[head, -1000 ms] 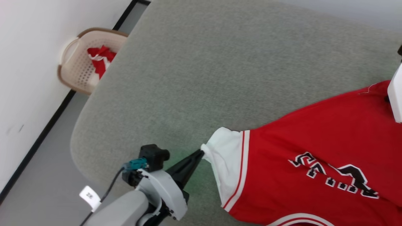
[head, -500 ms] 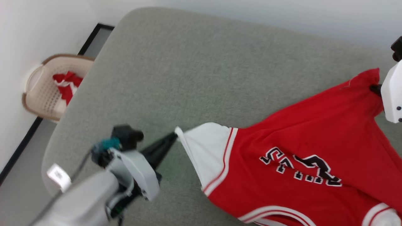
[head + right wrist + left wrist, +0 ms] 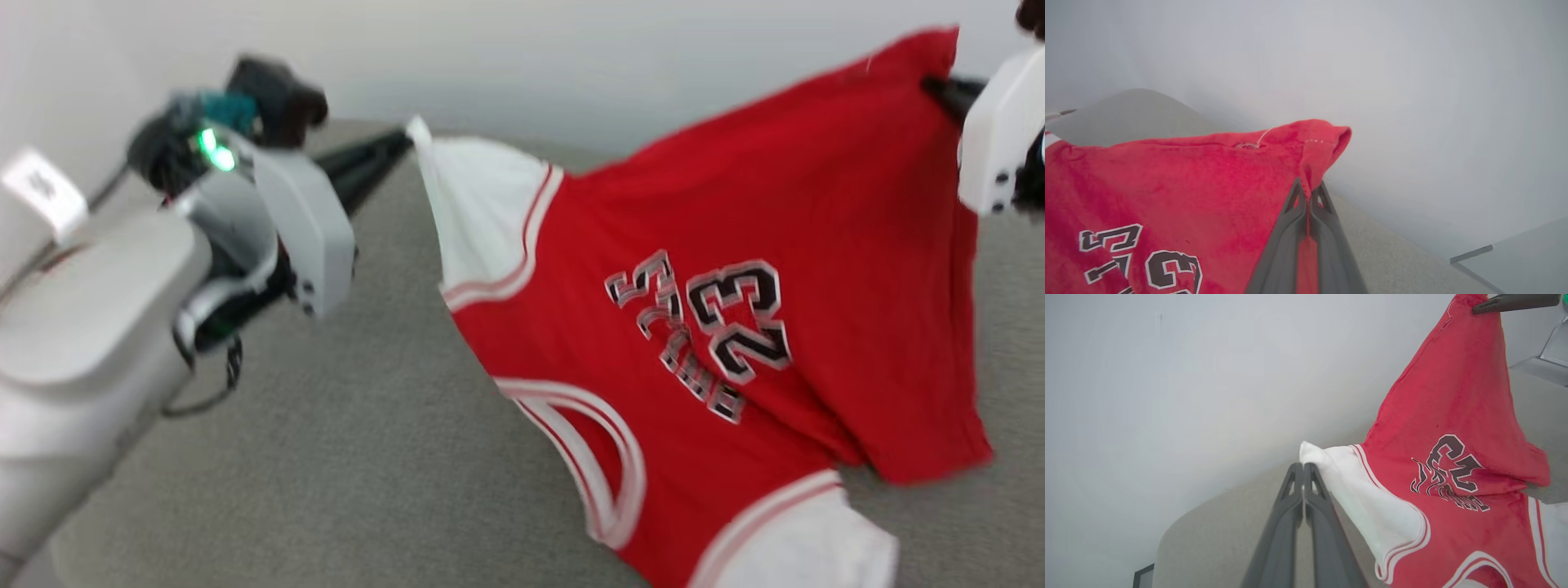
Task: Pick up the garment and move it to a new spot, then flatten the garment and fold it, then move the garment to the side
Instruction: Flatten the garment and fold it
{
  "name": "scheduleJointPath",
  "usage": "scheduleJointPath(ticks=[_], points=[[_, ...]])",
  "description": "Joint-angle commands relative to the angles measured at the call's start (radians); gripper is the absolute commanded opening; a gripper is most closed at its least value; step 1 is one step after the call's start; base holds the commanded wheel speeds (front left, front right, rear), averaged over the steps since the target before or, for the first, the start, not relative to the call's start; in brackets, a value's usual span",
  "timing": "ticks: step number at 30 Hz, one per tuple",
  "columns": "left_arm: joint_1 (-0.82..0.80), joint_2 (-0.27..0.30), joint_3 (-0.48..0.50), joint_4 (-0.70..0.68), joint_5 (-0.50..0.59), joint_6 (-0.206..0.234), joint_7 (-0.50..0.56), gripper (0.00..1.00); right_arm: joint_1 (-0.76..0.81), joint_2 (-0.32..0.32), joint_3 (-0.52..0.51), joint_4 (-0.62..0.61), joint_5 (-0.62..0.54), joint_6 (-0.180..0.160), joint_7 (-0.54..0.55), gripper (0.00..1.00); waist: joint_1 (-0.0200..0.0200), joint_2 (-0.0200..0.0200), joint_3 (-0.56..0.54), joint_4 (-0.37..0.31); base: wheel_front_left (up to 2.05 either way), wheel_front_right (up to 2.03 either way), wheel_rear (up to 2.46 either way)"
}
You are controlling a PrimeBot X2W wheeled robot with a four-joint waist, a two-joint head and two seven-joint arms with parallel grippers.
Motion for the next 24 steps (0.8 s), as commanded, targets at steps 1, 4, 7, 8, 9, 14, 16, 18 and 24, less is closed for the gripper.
scheduleJointPath(ticks=[1,4,7,8,9,14,16,18,24], points=[[-0.032,0.004,-0.007,0.005,-0.008,-0.002,0.007,0.00,-0.016,0.012,-0.008,0.011,-0.018,-0.001,-0.014,0.00,0.0000,0.0000,-0.049,-0.049,0.00,0.00,0.00],[-0.123,0.010,-0.037,0.030,-0.019,-0.002,0.030,0.00,-0.063,0.044,-0.033,0.046,-0.047,-0.001,-0.053,0.00,0.0000,0.0000,-0.065,-0.069,0.00,0.00,0.00],[-0.213,0.010,-0.066,0.076,-0.030,-0.002,0.040,0.00,-0.106,0.076,-0.062,0.085,-0.080,-0.001,-0.088,0.00,0.0000,0.0000,-0.074,-0.087,0.00,0.00,0.00],[-0.240,0.008,-0.075,0.095,-0.038,-0.002,0.043,0.00,-0.117,0.087,-0.068,0.099,-0.092,-0.001,-0.098,0.00,0.0000,0.0000,-0.075,-0.093,0.00,0.00,0.00],[-0.268,0.004,-0.085,0.112,-0.041,-0.002,0.039,0.00,-0.129,0.097,-0.078,0.112,-0.098,-0.001,-0.111,0.00,0.0000,0.0000,-0.076,-0.098,0.00,0.00,0.00],[-0.392,-0.004,-0.131,0.190,-0.067,-0.002,0.018,0.00,-0.187,0.144,-0.122,0.171,-0.138,-0.001,-0.154,0.00,0.0000,0.0000,-0.073,-0.117,0.00,0.00,0.00],[-0.436,-0.007,-0.149,0.217,-0.077,-0.002,0.007,0.00,-0.206,0.155,-0.131,0.187,-0.151,-0.001,-0.159,0.00,0.0000,0.0000,-0.061,-0.123,0.00,0.00,0.00],[-0.478,-0.009,-0.167,0.241,-0.085,-0.002,-0.007,0.00,-0.225,0.164,-0.145,0.198,-0.155,-0.001,-0.166,0.00,0.0000,0.0000,-0.045,-0.127,0.00,0.00,0.00],[-0.608,-0.003,-0.213,0.293,-0.105,0.000,-0.038,0.00,-0.289,0.172,-0.188,0.216,-0.174,-0.001,-0.177,0.00,0.0000,0.0000,0.057,-0.138,0.00,0.00,0.00]])
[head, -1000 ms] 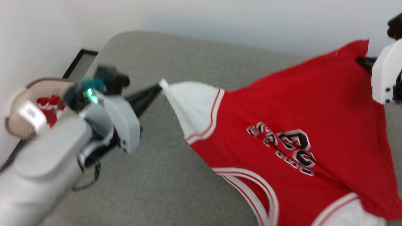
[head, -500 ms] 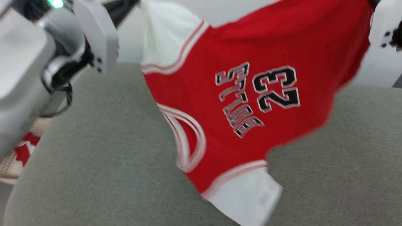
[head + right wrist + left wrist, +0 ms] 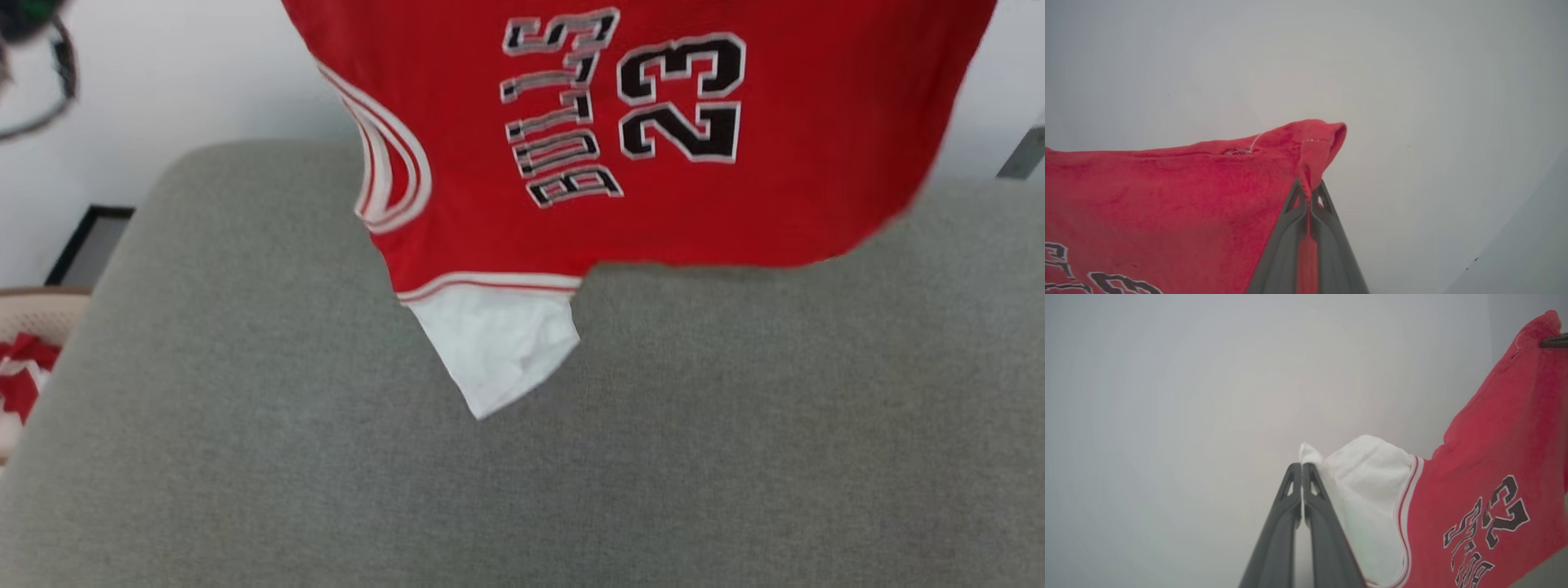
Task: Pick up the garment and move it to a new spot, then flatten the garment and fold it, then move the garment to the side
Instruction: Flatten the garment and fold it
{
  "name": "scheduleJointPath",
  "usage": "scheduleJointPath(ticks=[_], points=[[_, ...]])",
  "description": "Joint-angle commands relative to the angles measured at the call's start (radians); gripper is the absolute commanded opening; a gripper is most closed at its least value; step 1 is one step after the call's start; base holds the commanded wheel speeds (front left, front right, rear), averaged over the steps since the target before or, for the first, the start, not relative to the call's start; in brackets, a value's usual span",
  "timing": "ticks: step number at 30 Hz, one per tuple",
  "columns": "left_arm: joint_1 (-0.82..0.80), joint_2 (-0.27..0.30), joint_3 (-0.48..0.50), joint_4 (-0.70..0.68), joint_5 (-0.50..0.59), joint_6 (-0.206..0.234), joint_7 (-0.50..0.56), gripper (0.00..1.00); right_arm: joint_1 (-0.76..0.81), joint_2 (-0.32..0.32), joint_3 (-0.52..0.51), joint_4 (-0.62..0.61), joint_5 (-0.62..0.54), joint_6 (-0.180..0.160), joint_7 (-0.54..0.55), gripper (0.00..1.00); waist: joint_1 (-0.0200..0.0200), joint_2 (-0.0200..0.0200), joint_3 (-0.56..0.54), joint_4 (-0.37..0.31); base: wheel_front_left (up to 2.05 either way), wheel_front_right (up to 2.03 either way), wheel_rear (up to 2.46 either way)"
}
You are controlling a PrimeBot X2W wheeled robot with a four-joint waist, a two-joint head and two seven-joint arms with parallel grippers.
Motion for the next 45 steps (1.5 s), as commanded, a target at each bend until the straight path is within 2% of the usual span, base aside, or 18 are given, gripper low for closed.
scheduleJointPath(ticks=[1,8,12,16,20,24,26,27,30,34,37,39,41,45], points=[[-0.028,0.004,-0.008,0.008,-0.005,0.001,-0.004,0.00,-0.024,0.006,-0.015,0.003,-0.002,-0.001,-0.006,0.00,0.0000,-0.0001,0.082,-0.011,0.00,0.00,0.00],[-0.166,0.008,-0.035,0.070,0.013,0.001,-0.060,0.00,-0.131,0.017,-0.073,0.021,-0.057,-0.001,-0.029,0.00,0.0000,-0.0001,0.288,-0.026,0.00,0.00,0.00],[-0.241,-0.002,-0.045,0.165,0.070,0.002,-0.123,0.00,-0.178,0.061,-0.106,0.065,-0.120,-0.001,-0.111,0.00,0.0000,-0.0001,0.377,-0.062,0.00,0.00,0.00],[-0.352,-0.048,-0.029,0.273,0.112,0.008,-0.209,0.00,-0.256,0.108,-0.154,0.138,-0.197,-0.001,-0.254,0.00,0.0000,-0.0001,0.453,-0.090,0.00,0.00,0.00],[-0.443,-0.105,-0.017,0.351,0.160,0.018,-0.309,0.00,-0.320,0.137,-0.199,0.213,-0.290,-0.001,-0.379,0.00,0.0000,-0.0001,0.528,-0.078,0.00,0.00,0.00],[-0.533,-0.145,0.035,0.357,0.188,0.024,-0.361,0.00,-0.381,0.134,-0.248,0.224,-0.378,-0.001,-0.413,0.00,0.0000,-0.0001,0.607,-0.056,0.00,0.00,0.00],[-0.553,-0.147,0.102,0.300,0.204,0.020,-0.365,0.00,-0.379,0.133,-0.282,0.203,-0.414,-0.001,-0.413,0.00,0.0000,-0.0001,0.647,-0.046,0.00,0.00,0.00],[-0.553,-0.147,0.102,0.300,0.204,0.020,-0.365,0.00,-0.379,0.133,-0.282,0.203,-0.414,-0.001,-0.413,0.00,0.0000,-0.0001,0.647,-0.046,0.00,0.00,0.00],[-0.472,-0.130,0.224,0.206,0.244,0.019,-0.362,0.00,-0.337,0.130,-0.323,0.175,-0.468,-0.001,-0.414,0.00,0.0000,-0.0001,0.690,-0.025,0.00,0.00,0.00],[-0.338,-0.138,0.350,0.130,0.298,0.011,-0.363,0.00,-0.293,0.133,-0.357,0.184,-0.529,-0.001,-0.415,0.00,0.0000,-0.0001,0.703,0.004,0.00,0.00,0.00],[-0.216,-0.156,0.405,0.110,0.328,0.004,-0.364,0.00,-0.249,0.145,-0.373,0.198,-0.549,-0.001,-0.415,0.00,0.0000,-0.0001,0.696,0.021,0.00,0.00,0.00],[-0.141,-0.175,0.418,0.105,0.334,0.002,-0.363,0.00,-0.218,0.144,-0.375,0.210,-0.562,-0.001,-0.415,0.00,0.0000,-0.0001,0.683,0.035,0.00,0.00,0.00],[-0.090,-0.185,0.392,0.086,0.330,0.000,-0.363,0.00,-0.196,0.146,-0.374,0.215,-0.568,-0.001,-0.415,0.00,0.0000,-0.0001,0.666,0.047,0.00,0.00,0.00],[0.017,-0.165,0.279,0.033,0.252,0.001,-0.363,0.00,-0.147,0.145,-0.349,0.232,-0.555,-0.001,-0.415,0.00,0.0000,-0.0001,0.621,0.071,0.00,0.00,0.00]])
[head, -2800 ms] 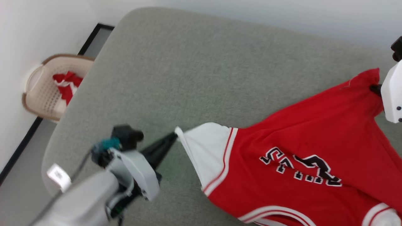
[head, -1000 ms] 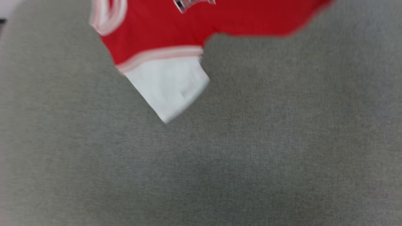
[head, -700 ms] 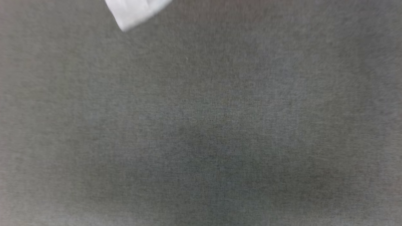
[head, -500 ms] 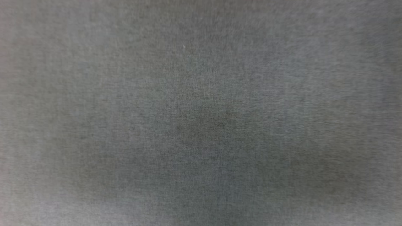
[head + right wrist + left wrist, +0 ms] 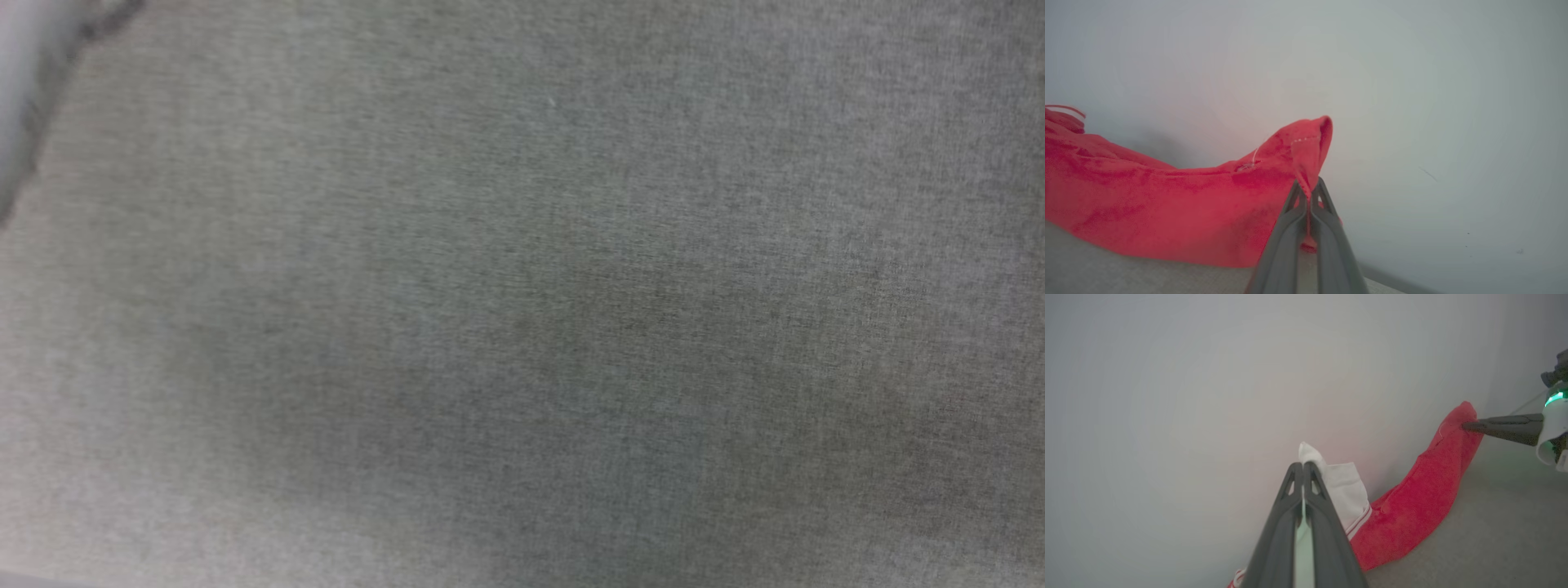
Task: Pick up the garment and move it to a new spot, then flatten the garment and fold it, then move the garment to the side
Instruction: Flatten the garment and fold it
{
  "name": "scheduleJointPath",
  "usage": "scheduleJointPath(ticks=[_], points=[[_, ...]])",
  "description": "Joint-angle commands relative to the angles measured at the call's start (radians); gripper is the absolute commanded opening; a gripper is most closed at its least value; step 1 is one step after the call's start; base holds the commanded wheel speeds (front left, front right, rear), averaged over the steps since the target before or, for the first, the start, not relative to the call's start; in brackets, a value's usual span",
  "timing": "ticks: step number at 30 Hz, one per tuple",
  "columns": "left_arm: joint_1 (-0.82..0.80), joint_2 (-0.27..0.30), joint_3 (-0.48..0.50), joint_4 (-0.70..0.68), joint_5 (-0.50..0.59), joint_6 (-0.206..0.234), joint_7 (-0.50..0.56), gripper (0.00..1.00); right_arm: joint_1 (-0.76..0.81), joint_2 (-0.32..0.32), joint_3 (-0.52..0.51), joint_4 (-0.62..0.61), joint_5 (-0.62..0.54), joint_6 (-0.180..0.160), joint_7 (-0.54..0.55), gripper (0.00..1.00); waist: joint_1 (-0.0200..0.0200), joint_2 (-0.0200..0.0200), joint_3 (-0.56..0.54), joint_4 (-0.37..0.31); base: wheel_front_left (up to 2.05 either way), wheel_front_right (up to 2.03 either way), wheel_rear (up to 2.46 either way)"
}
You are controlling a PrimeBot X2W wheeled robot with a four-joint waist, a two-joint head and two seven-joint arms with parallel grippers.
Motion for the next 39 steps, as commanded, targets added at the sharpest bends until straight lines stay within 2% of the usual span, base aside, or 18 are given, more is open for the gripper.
scheduleJointPath(ticks=[1,6,10,13,19,23,27,32,35,39], points=[[0.030,0.015,-0.025,-0.007,-0.011,-0.001,0.001,0.00,0.024,-0.005,0.010,0.003,0.009,-0.001,-0.005,0.00,0.0000,0.0000,-0.045,0.028,0.00,0.00,0.00],[0.115,0.085,-0.220,-0.113,-0.133,-0.001,0.004,0.00,0.119,-0.038,0.070,-0.015,0.064,-0.001,0.000,0.00,0.0000,0.0000,-0.123,0.051,0.00,0.00,0.00],[0.186,0.149,-0.313,-0.200,-0.209,-0.002,0.019,0.00,0.247,-0.078,0.129,-0.064,0.158,-0.001,0.030,0.00,0.0000,0.0000,-0.199,0.061,0.00,0.00,0.00],[0.262,0.191,-0.336,-0.263,-0.224,-0.002,0.040,0.00,0.368,-0.115,0.181,-0.144,0.249,-0.001,0.059,0.00,0.0000,0.0000,-0.259,0.060,0.00,0.00,0.00],[0.460,0.263,-0.344,-0.373,-0.232,-0.002,0.092,0.00,0.649,-0.242,0.256,-0.359,0.433,-0.001,0.115,0.00,0.0000,0.0000,-0.371,0.051,0.00,0.00,0.00],[0.602,0.318,-0.343,-0.429,-0.229,0.001,0.124,0.00,0.842,-0.330,0.268,-0.496,0.525,-0.001,0.142,0.00,0.0000,0.0000,-0.433,0.045,0.00,0.00,0.00],[0.740,0.385,-0.343,-0.495,-0.240,0.052,0.133,0.00,1.016,-0.399,0.262,-0.610,0.573,-0.001,0.167,0.00,0.0000,0.0000,-0.479,0.035,0.00,0.00,0.00],[0.897,0.474,-0.343,-0.612,-0.282,0.143,0.140,0.00,1.208,-0.467,0.233,-0.748,0.603,-0.001,0.196,0.00,0.0000,0.0000,-0.518,0.025,0.00,0.00,0.00],[0.991,0.521,-0.343,-0.682,-0.307,0.204,0.155,0.00,1.322,-0.491,0.211,-0.824,0.603,-0.001,0.220,0.00,0.0000,0.0000,-0.536,0.021,0.00,0.00,0.00],[1.104,0.556,-0.343,-0.764,-0.340,0.267,0.164,0.00,1.461,-0.505,0.159,-0.913,0.611,-0.001,0.250,0.00,0.0000,0.0000,-0.551,0.021,0.00,0.00,0.00]])
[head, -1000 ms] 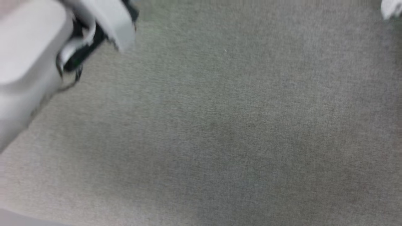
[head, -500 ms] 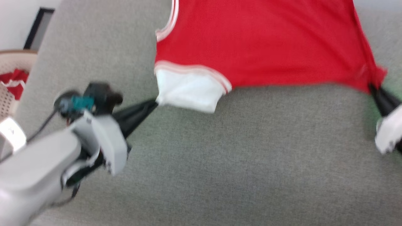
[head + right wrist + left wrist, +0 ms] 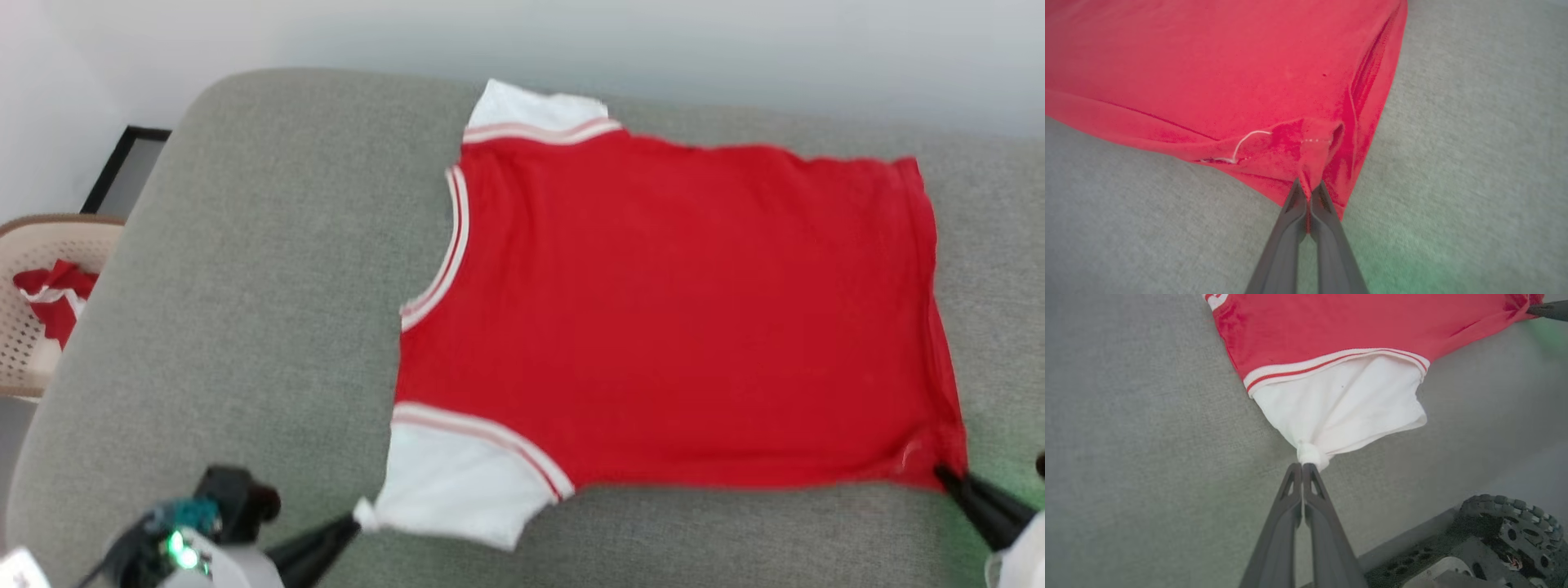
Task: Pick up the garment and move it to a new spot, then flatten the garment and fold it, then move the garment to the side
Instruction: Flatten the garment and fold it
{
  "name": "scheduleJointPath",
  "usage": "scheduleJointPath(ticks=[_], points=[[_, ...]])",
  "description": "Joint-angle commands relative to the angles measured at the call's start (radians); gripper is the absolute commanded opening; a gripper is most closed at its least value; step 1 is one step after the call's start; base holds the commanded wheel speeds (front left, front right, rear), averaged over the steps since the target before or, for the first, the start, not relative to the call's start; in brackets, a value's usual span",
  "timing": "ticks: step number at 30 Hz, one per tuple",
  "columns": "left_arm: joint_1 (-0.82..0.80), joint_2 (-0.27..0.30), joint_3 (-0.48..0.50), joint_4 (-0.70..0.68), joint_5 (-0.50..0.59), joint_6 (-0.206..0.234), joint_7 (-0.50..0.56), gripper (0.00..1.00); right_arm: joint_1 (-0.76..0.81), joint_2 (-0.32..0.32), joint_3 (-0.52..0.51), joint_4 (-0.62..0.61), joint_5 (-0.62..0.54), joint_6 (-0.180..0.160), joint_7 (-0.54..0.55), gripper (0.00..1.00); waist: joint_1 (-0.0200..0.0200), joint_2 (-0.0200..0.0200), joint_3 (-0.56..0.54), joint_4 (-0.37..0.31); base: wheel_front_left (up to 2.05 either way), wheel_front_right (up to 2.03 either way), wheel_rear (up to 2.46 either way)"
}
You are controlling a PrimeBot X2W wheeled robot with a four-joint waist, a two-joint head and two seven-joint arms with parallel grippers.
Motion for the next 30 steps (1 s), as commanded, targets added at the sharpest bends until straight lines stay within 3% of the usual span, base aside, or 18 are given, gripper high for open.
scheduleJointPath(ticks=[1,8,13,20,25,30], points=[[0.036,0.008,0.002,-0.017,-0.021,0.019,0.001,0.00,0.043,-0.007,-0.013,-0.021,-0.006,-0.001,0.011,0.00,0.0000,0.0000,-0.012,-0.003,0.00,0.00,0.00],[0.179,0.011,0.002,-0.107,-0.080,0.103,0.033,0.00,0.234,0.001,-0.081,-0.133,-0.006,-0.001,0.072,0.00,0.0000,0.0000,-0.006,0.000,0.00,0.00,0.00],[0.207,0.014,0.003,-0.140,-0.101,0.131,0.028,0.00,0.309,0.018,-0.111,-0.170,-0.007,-0.001,0.101,0.00,0.0000,0.0000,0.003,-0.002,0.00,0.00,0.00],[0.129,0.089,0.050,-0.190,-0.058,0.158,0.042,0.00,0.296,0.028,-0.164,-0.251,0.003,-0.001,0.131,0.00,0.0000,0.0000,0.008,-0.023,0.00,0.00,0.00],[0.010,0.154,0.094,-0.226,0.014,0.144,0.114,0.00,0.241,0.022,-0.206,-0.315,0.000,-0.001,0.179,0.00,0.0000,0.0000,0.017,-0.045,0.00,0.00,0.00],[-0.135,0.160,0.136,-0.201,0.092,0.075,0.214,0.00,0.147,0.030,-0.226,-0.335,-0.007,-0.001,0.246,0.00,0.0000,0.0000,0.038,-0.065,0.00,0.00,0.00]])
